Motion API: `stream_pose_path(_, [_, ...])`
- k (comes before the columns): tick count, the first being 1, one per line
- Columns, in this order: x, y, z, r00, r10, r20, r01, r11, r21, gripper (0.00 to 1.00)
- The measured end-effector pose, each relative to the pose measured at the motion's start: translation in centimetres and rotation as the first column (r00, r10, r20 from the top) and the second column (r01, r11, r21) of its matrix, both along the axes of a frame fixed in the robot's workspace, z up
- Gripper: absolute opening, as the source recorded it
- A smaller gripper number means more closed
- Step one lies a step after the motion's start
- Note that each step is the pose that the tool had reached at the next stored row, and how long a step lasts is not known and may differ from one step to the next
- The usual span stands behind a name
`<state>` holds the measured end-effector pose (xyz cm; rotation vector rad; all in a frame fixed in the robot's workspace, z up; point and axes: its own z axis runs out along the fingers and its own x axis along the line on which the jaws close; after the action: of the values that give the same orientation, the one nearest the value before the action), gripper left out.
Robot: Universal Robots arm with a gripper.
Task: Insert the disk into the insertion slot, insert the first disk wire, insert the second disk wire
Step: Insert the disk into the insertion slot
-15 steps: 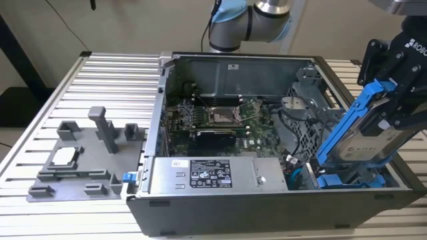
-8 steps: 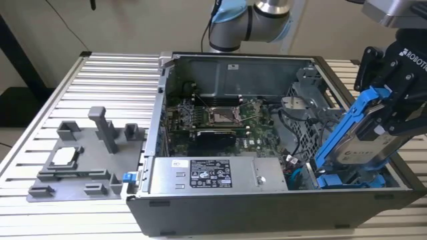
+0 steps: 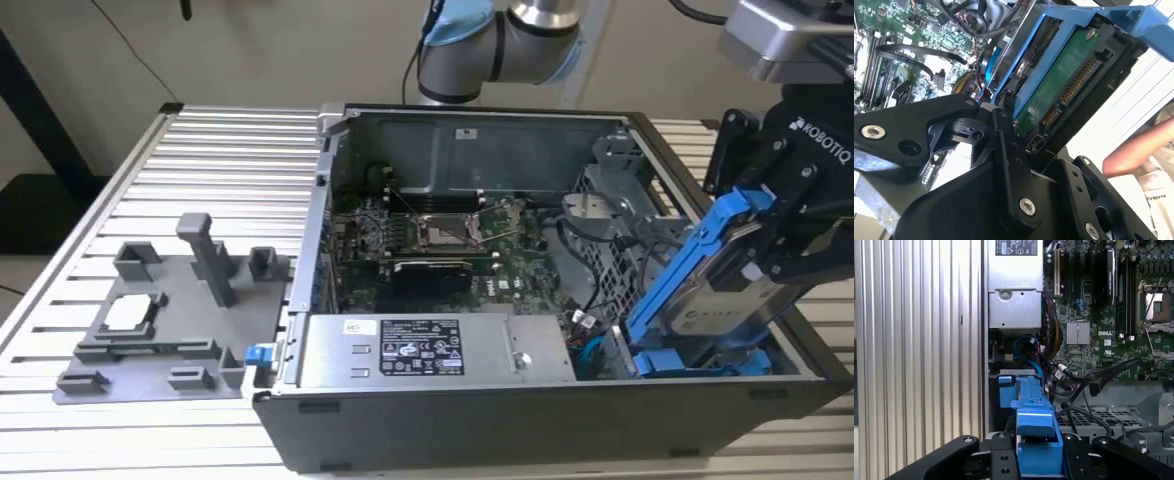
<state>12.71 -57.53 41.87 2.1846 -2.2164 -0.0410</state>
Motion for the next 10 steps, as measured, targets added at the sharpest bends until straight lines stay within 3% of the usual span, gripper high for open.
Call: stream_pose_path(10, [0.03,0.01,-1.74,1.0,0.002,0.0001,-0.002,1.0,-0.0001,0.33])
